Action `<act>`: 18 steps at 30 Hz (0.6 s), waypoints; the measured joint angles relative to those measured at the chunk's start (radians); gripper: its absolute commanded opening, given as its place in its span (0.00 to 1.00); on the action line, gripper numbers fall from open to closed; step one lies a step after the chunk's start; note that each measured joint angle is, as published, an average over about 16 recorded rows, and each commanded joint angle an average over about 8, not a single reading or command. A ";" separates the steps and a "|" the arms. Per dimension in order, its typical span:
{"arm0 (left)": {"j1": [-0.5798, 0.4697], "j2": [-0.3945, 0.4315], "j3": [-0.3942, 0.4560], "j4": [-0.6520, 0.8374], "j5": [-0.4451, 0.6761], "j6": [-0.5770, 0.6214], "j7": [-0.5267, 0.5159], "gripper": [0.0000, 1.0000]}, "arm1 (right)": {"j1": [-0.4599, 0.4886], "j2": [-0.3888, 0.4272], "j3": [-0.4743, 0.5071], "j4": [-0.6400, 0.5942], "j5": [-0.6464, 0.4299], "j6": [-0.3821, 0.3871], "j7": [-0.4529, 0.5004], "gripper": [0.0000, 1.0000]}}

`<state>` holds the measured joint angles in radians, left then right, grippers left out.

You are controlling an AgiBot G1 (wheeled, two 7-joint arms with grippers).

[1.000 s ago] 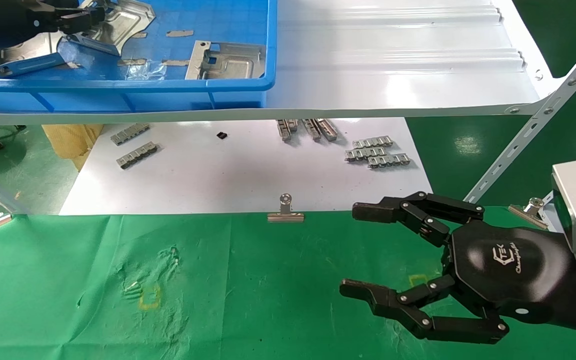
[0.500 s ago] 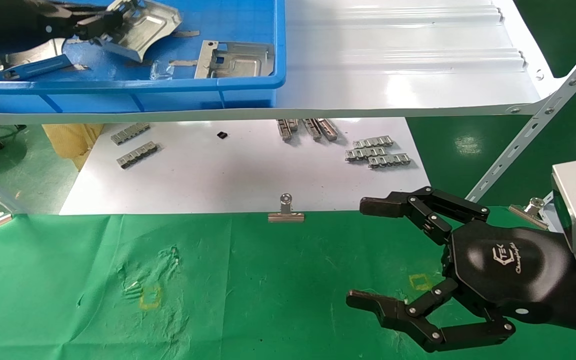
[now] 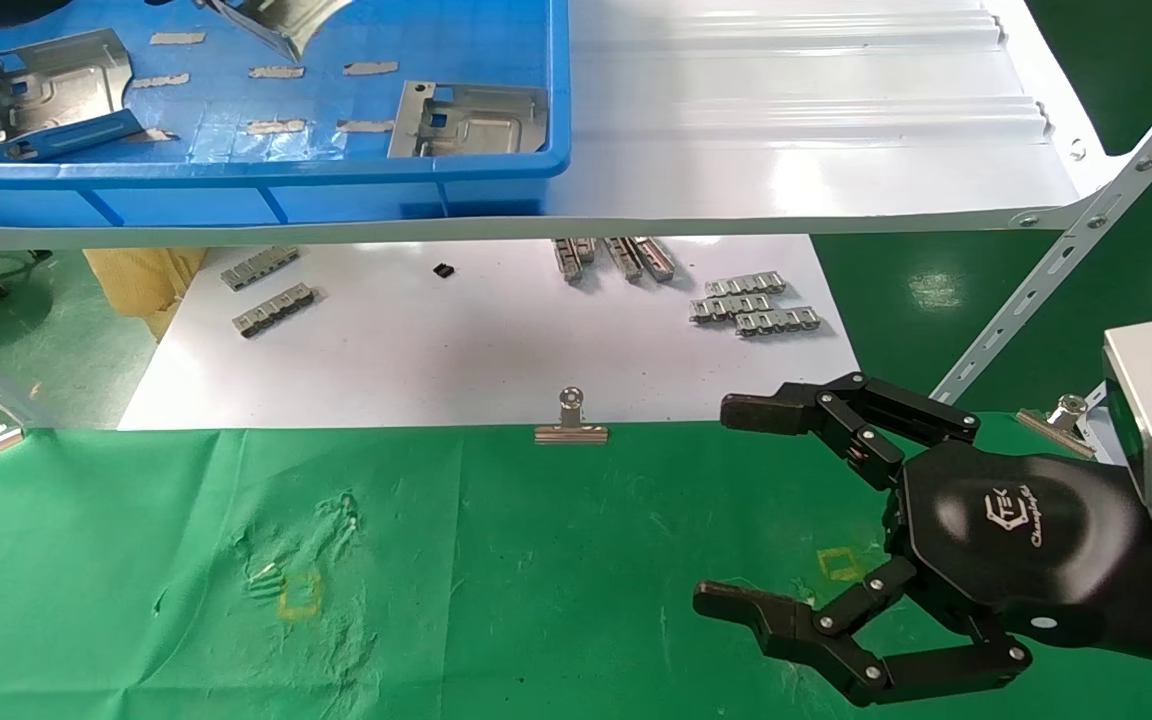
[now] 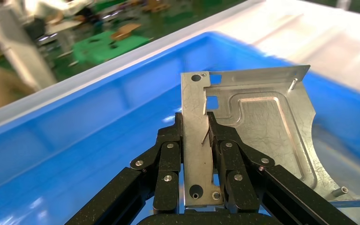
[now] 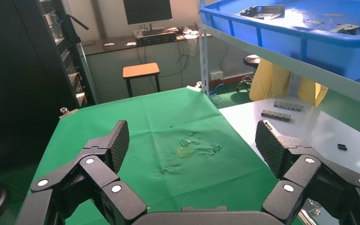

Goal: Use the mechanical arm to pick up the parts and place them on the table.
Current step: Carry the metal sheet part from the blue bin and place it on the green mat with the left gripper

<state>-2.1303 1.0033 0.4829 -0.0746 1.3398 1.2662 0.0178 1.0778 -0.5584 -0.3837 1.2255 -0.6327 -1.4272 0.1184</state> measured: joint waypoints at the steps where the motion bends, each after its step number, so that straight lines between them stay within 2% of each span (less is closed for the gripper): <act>1: 0.000 -0.005 -0.002 -0.003 -0.004 0.029 0.009 0.00 | 0.000 0.000 0.000 0.000 0.000 0.000 0.000 1.00; 10: 0.039 -0.054 -0.008 -0.073 -0.051 0.267 0.108 0.00 | 0.000 0.000 0.000 0.000 0.000 0.000 0.000 1.00; 18: 0.164 -0.147 0.048 -0.286 -0.170 0.340 0.173 0.00 | 0.000 0.000 0.000 0.000 0.000 0.000 0.000 1.00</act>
<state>-1.9659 0.8562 0.5307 -0.3602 1.1698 1.6067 0.1909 1.0778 -0.5584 -0.3837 1.2255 -0.6327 -1.4272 0.1184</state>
